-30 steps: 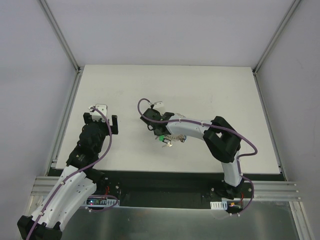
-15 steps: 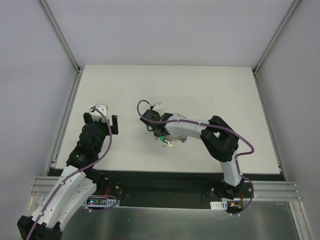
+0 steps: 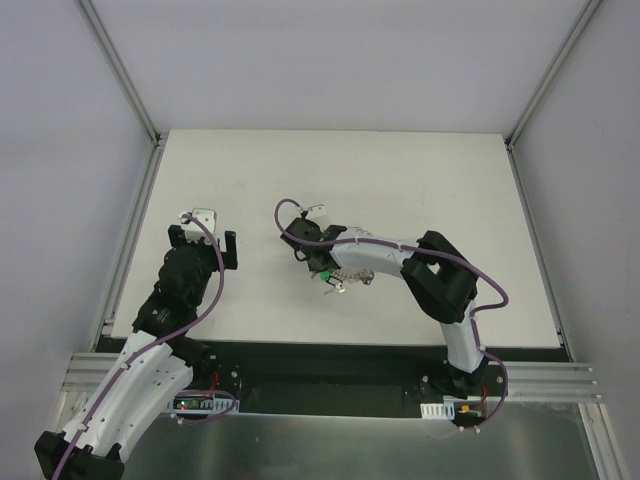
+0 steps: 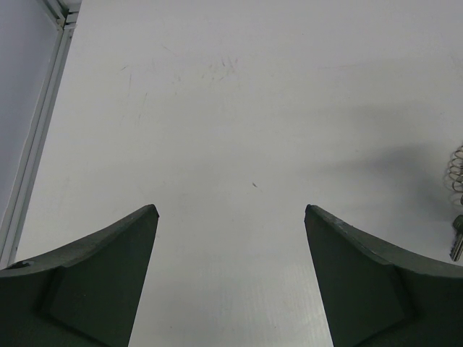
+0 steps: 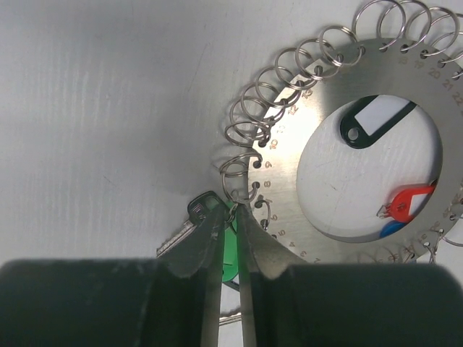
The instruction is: Put the keys on the keyring
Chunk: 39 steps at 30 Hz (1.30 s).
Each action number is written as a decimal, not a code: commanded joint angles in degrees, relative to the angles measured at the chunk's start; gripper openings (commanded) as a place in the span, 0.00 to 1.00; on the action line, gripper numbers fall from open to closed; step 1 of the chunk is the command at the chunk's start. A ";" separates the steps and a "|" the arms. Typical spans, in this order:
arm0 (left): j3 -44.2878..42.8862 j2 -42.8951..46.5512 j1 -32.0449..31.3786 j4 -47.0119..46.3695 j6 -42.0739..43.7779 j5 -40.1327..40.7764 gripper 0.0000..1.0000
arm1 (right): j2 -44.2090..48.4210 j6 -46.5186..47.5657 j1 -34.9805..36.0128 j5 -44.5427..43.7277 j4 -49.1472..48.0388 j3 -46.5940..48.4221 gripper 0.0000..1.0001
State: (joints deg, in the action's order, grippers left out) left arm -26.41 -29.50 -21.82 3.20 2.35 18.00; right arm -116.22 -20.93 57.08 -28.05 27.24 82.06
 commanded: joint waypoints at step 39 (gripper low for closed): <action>0.49 -0.03 -0.68 -2.32 0.02 -2.18 0.83 | 1.61 -1.93 -1.88 -1.57 -2.46 2.93 0.06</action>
State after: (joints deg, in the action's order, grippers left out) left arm -26.39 -29.50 -21.82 3.20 2.35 16.93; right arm -116.22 -22.50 55.42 -28.14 25.43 83.13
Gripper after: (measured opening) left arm 0.830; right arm 0.109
